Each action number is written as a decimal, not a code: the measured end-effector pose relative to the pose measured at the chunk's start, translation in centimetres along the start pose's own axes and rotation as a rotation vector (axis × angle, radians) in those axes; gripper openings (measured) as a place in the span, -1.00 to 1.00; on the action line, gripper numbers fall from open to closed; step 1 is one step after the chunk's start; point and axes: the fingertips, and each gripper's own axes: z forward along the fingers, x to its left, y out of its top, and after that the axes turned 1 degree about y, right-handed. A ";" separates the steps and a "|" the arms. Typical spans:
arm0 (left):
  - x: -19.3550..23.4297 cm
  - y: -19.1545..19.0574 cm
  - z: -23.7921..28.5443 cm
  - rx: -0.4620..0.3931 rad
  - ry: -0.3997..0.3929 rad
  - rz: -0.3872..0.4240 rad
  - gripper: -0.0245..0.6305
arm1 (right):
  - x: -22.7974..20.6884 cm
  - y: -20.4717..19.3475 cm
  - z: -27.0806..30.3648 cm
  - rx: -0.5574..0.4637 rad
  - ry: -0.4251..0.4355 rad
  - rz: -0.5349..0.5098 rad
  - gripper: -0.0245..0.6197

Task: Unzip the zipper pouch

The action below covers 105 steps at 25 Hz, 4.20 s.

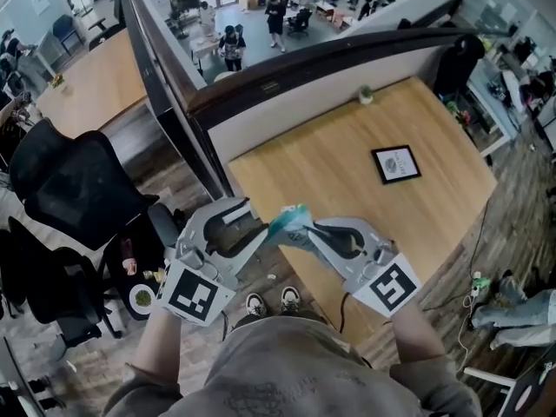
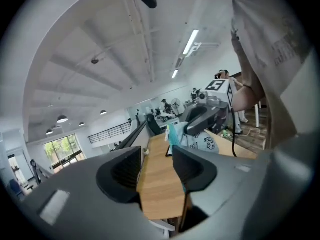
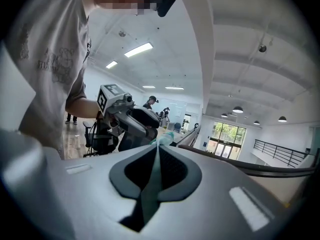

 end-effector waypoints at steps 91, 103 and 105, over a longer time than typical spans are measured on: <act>-1.9 -2.5 -4.3 -0.021 -0.131 -0.193 -0.92 | -5.7 1.5 -5.1 -0.267 0.027 0.491 -0.81; -1.1 -3.5 -4.7 -0.005 -0.105 -0.271 -0.91 | -5.6 1.4 -3.7 -0.251 0.008 0.494 -0.81; -0.9 -3.4 -4.7 -0.005 -0.084 -0.278 -0.90 | -5.7 1.9 -3.7 -0.258 -0.014 0.482 -0.81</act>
